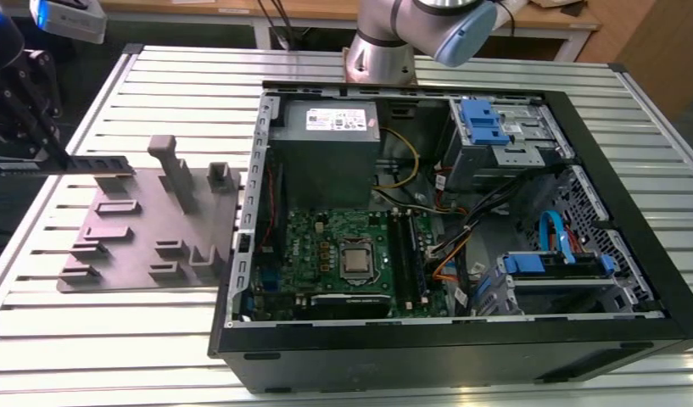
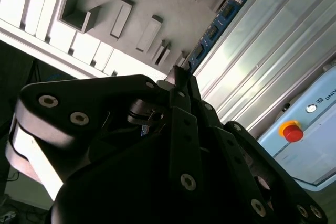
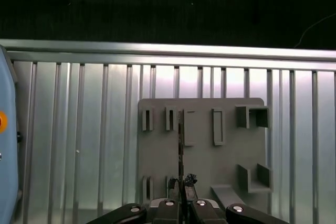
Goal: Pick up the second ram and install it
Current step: 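Pick up the second ram and move it above second insertion slot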
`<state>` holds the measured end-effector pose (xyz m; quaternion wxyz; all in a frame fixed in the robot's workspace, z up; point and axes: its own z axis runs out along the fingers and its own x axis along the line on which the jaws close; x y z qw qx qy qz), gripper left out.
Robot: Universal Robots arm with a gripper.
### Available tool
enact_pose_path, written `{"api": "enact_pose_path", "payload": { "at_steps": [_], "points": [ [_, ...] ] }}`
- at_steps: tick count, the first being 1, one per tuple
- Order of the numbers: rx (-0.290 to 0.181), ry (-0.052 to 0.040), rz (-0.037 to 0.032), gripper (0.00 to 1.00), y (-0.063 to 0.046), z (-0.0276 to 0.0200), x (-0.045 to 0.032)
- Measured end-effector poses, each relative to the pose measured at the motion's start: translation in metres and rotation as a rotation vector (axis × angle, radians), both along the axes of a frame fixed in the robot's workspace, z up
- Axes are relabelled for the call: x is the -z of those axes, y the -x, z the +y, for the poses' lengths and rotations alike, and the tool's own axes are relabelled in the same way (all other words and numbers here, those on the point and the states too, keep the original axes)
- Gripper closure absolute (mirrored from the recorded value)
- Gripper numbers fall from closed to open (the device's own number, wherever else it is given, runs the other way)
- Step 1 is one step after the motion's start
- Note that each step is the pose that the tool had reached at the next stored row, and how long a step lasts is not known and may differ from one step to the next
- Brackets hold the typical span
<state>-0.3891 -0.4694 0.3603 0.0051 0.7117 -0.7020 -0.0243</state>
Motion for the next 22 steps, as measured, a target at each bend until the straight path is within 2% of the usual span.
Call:
{"api": "enact_pose_path", "payload": {
  "at_steps": [12,20,22],
  "points": [
    [0.0,0.0,-0.0001,0.86,0.0,0.0,-0.0191],
    [0.0,0.0,0.0,0.86,0.0,0.0,-0.0369],
    [0.0,-0.0007,-0.0002,0.86,0.0,0.0,-0.0378]
  ]
}}
